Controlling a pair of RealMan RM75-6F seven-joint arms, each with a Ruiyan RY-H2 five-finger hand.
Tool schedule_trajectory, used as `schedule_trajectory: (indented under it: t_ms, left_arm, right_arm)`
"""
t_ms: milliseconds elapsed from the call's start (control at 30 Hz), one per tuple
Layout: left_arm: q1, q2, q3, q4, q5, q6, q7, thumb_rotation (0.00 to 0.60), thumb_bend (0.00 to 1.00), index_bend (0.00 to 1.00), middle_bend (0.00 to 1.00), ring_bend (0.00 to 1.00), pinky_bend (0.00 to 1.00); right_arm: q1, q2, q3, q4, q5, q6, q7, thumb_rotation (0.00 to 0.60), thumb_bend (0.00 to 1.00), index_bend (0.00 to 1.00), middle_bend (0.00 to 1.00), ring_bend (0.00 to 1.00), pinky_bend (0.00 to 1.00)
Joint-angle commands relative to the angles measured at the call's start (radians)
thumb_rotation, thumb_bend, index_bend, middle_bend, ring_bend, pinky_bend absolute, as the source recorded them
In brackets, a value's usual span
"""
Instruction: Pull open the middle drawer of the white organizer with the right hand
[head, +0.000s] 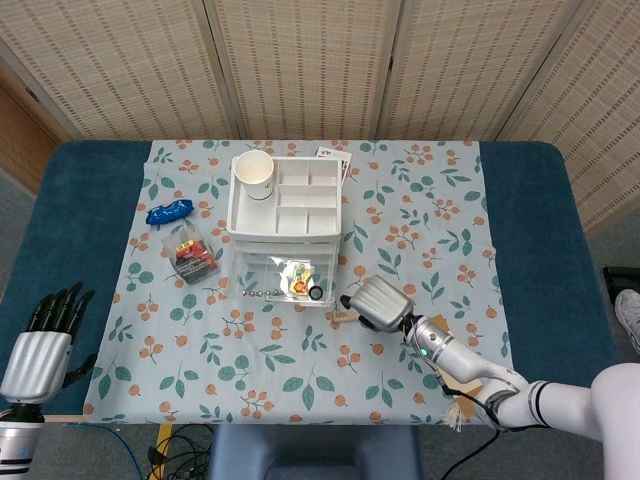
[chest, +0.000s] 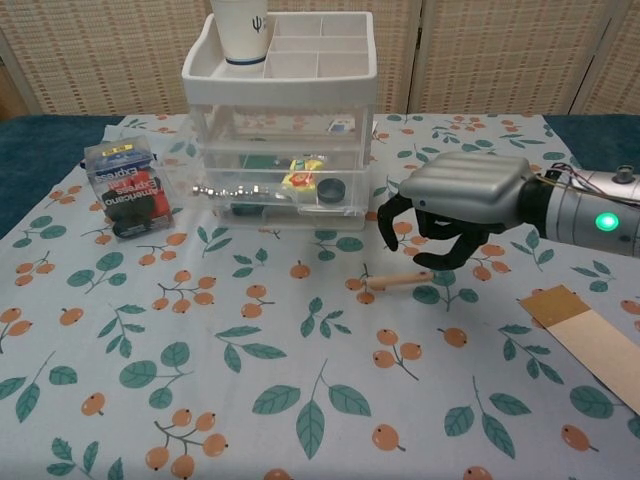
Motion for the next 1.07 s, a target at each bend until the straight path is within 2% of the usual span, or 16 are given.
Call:
schedule_trajectory:
  t_ms: [33,167,433,533,600,733,767,833,900,1067]
  left_arm:
    - [0.000,-0.001,0.000,0.002,0.000,0.001,-0.003,0.600,0.22,0.03,0.00,0.00,0.08]
    - [0.000,-0.002,-0.002,0.010,-0.004,0.001,-0.012,0.600,0.22,0.03,0.00,0.00,0.08]
    - [-0.006,-0.014,-0.008,0.028,-0.005,0.000,-0.027,0.600,0.22,0.03,0.00,0.00,0.08]
    - [-0.012,-0.030,-0.011,0.039,-0.003,-0.004,-0.027,0.600,0.22,0.03,0.00,0.00,0.08]
    - [-0.018,-0.035,-0.012,0.040,-0.002,-0.010,-0.022,0.600,0.22,0.03,0.00,0.00,0.08]
    - [-0.026,-0.037,-0.019,0.035,-0.004,-0.014,-0.018,0.600,0.22,0.03,0.00,0.00,0.08]
    - [-0.028,-0.038,-0.022,0.032,-0.005,-0.013,-0.016,0.600,0.22,0.03,0.00,0.00,0.08]
    - [-0.029,-0.040,-0.025,0.026,-0.007,-0.009,-0.012,0.600,0.22,0.03,0.00,0.00,0.08]
    - [-0.030,-0.040,-0.026,0.020,-0.007,-0.008,-0.007,0.600,0.22,0.03,0.00,0.00,0.08]
    - [-0.037,-0.039,-0.028,0.008,-0.006,-0.013,0.007,0.600,0.22,0.03,0.00,0.00,0.08]
  right_arm:
    - [-0.007,0.004,0.004,-0.003,0.011,-0.005,-0.006,0.600,0.43,0.26,0.99,1.00,1.00]
    - [-0.046,0.054,0.020,-0.036,0.051,0.027,-0.001,0.600,0.43,0.21,0.93,0.98,1.00]
    - [-0.198,0.260,0.022,-0.228,0.125,0.198,-0.024,0.600,0.43,0.21,0.79,0.78,0.99]
    - [-0.279,0.331,0.026,-0.312,0.166,0.295,-0.025,0.600,0.42,0.21,0.70,0.66,0.83]
    - [-0.336,0.371,0.021,-0.349,0.185,0.357,-0.018,0.600,0.42,0.21,0.60,0.57,0.71]
    - [-0.437,0.423,-0.001,-0.384,0.198,0.457,-0.002,0.600,0.41,0.16,0.29,0.24,0.38]
    - [-0.467,0.431,-0.008,-0.386,0.193,0.488,0.006,0.600,0.40,0.13,0.22,0.14,0.28]
    - [-0.515,0.432,-0.021,-0.380,0.185,0.536,0.023,0.600,0.38,0.05,0.10,0.01,0.13]
    - [-0.567,0.434,-0.032,-0.376,0.179,0.583,0.046,0.600,0.37,0.01,0.05,0.00,0.06]
    - [-0.658,0.449,-0.046,-0.369,0.157,0.660,0.096,0.600,0.37,0.00,0.04,0.00,0.05]
